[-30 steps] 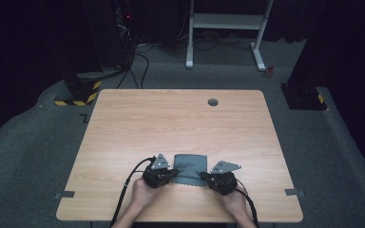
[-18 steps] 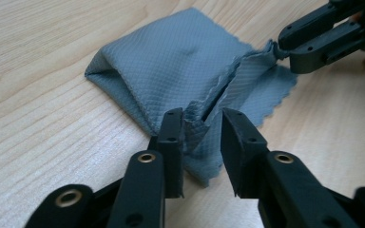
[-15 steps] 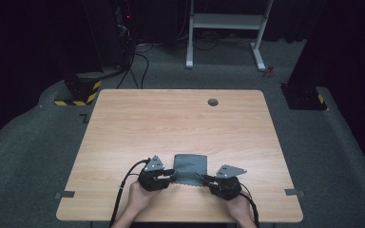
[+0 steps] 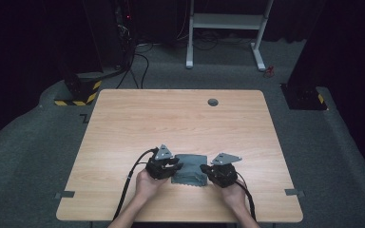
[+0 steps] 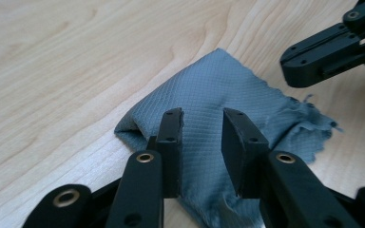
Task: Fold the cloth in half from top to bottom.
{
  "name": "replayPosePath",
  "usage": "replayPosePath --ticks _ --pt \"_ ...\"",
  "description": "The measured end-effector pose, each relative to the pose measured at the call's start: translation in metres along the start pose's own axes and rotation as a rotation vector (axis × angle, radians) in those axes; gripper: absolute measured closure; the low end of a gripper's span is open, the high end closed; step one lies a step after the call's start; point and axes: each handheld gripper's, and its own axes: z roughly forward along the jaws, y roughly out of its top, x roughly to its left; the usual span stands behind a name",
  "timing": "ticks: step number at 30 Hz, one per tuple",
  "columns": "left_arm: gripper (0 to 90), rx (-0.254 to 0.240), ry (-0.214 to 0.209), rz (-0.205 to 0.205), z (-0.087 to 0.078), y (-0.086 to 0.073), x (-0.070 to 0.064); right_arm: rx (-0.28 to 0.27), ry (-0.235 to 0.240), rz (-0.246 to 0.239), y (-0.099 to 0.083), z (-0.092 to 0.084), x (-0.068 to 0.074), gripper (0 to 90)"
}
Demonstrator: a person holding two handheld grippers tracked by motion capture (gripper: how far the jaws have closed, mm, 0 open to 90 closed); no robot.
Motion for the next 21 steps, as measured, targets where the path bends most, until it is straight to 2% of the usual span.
replayPosePath --ticks 4,7,10,12,16,21 --pt "69.2 0.037 -0.012 0.022 0.004 -0.003 -0.005 0.03 0.016 0.015 -0.002 0.008 0.0 86.8" --pt "69.1 0.049 -0.016 0.051 0.0 -0.009 -0.009 0.036 0.034 -0.011 -0.006 0.004 0.007 84.9" --pt "68.9 0.06 -0.021 0.063 -0.003 -0.016 -0.011 0.044 0.045 -0.024 -0.012 0.001 0.012 83.0" --pt "68.9 0.068 -0.023 0.067 -0.005 -0.022 -0.011 0.055 0.04 -0.041 -0.018 0.0 0.015 81.8" --pt "68.6 0.072 -0.019 0.064 -0.008 -0.028 -0.011 0.07 0.037 -0.043 -0.028 -0.001 0.017 78.5" --pt "68.2 0.082 0.009 0.108 -0.011 -0.035 -0.016 0.064 0.006 -0.079 -0.034 -0.004 0.021 73.9"
